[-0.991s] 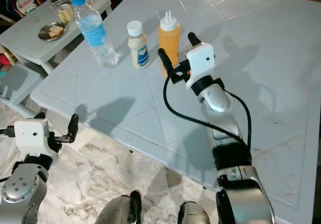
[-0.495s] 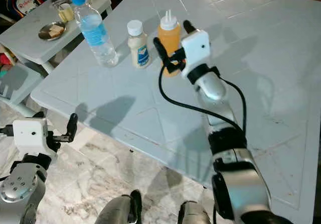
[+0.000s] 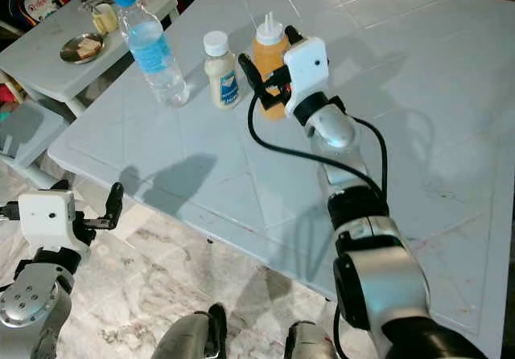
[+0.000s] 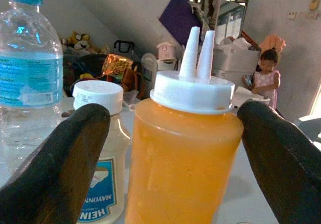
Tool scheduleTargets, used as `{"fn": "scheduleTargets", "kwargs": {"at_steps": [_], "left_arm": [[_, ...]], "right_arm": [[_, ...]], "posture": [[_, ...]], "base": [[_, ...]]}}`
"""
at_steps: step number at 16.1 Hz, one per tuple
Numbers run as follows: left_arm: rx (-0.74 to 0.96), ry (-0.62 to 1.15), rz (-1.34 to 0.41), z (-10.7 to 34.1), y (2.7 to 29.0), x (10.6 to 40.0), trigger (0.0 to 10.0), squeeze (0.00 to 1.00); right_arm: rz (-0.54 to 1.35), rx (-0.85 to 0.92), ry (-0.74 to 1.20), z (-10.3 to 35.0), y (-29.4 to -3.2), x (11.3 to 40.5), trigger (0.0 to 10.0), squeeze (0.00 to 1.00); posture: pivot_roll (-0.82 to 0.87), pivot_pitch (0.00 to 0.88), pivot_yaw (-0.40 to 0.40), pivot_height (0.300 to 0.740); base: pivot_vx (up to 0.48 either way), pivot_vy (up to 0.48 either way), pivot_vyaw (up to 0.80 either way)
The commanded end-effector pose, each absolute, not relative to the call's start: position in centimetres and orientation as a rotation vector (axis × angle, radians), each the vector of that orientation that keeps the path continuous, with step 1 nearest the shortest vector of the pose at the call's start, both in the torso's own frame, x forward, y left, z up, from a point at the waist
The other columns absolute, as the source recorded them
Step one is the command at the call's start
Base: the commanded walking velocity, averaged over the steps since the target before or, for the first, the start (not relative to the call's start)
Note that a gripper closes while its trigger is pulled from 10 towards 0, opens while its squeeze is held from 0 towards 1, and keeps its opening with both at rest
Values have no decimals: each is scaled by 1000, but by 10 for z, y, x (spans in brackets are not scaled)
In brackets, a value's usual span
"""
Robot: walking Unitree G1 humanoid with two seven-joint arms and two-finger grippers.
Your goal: Restocking fridge
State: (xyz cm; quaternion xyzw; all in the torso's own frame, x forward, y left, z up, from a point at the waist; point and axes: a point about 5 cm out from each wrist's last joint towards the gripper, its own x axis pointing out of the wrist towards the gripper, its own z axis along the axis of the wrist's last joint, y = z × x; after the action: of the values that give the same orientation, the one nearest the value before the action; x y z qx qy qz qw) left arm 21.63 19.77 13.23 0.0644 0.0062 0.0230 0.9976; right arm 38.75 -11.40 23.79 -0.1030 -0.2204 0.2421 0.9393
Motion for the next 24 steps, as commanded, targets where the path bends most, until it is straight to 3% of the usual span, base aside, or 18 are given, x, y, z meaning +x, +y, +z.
{"fn": "scheduleTargets", "kwargs": {"at_steps": [1,3,4,7,8,10,11,12,15,16,17,24], "left_arm": [[149,25,50,133,201,213,10000,0],[150,25,47,133,200,213,10000,0],[150,25,47,133,200,214,10000,0],[149,27,41,132,199,213,10000,0],[147,30,38,132,199,214,10000,0],[145,31,37,131,198,214,10000,0],[140,31,32,131,195,213,10000,0],[139,31,31,131,194,213,10000,0],[135,32,31,130,193,213,10000,0],[132,31,31,129,192,214,10000,0],[129,28,29,129,191,215,10000,0],[77,13,-18,127,174,238,10000,0]], "right_arm": [[505,-185,-432,240,-108,391,10000,0],[505,-182,-407,238,-107,393,7882,0],[512,-194,-389,236,-106,394,5255,0],[530,-199,-388,237,-104,395,4235,0],[508,-183,-350,236,-106,399,4784,0],[499,-177,-328,236,-108,401,4510,0],[494,-191,-332,238,-109,403,2118,0],[492,-194,-335,239,-110,403,1961,0],[490,-215,-347,241,-111,403,2314,0],[490,-225,-350,242,-111,403,3882,0],[490,-228,-354,243,-112,403,10000,0],[459,-173,-373,210,-115,373,10000,0]], "posture": [[153,220,102,740],[154,219,103,740],[154,219,103,740],[153,220,105,740],[153,220,105,740],[152,221,103,740],[154,221,102,740],[155,221,101,740],[150,216,96,740],[147,213,96,740],[142,209,97,740],[60,142,84,740]], "base": [[0,0,0],[0,0,0],[0,0,0],[0,0,0],[0,0,0],[0,0,0],[0,0,0],[0,0,0],[0,0,0],[0,0,0],[0,0,0],[0,0,0]]}}
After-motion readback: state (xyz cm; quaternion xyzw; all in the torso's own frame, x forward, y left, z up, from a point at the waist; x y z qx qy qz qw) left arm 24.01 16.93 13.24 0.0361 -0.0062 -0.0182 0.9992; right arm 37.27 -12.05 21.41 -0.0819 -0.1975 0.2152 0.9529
